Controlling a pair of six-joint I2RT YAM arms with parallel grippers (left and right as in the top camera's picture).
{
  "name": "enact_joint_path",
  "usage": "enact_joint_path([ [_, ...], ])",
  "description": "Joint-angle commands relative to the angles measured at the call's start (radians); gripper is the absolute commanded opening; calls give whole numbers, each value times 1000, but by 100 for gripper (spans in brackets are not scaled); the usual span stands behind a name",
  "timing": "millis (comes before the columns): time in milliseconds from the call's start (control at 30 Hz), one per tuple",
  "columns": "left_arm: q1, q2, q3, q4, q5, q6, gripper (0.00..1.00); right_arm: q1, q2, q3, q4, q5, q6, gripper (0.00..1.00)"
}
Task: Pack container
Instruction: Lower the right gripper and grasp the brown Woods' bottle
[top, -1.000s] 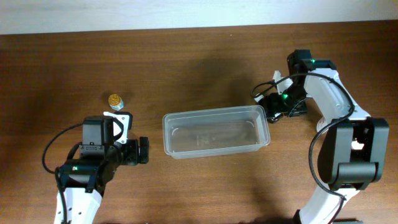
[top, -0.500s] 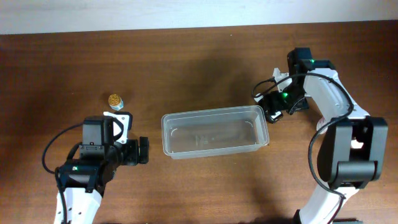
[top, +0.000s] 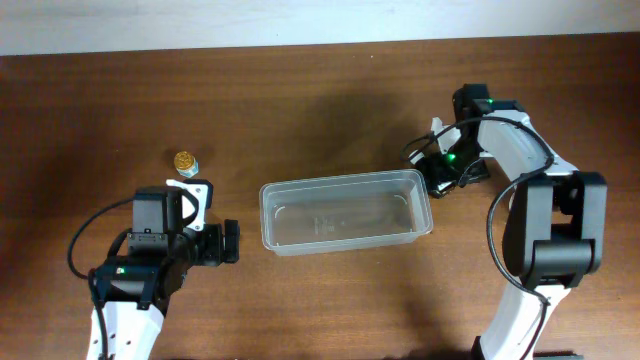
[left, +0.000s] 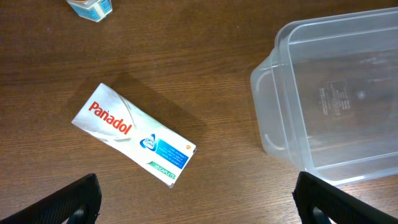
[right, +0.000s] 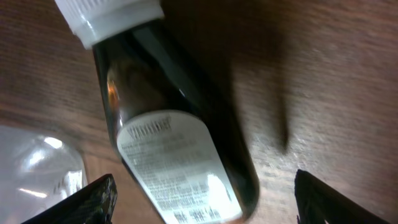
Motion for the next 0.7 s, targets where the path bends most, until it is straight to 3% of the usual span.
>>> enact_joint_path([
  [0,7,2,20,6,18,-10,99,26,18,3,11,38,-18,83],
  [667,7,2,20,6,18,-10,99,39,77,0,29,56,-13,80],
])
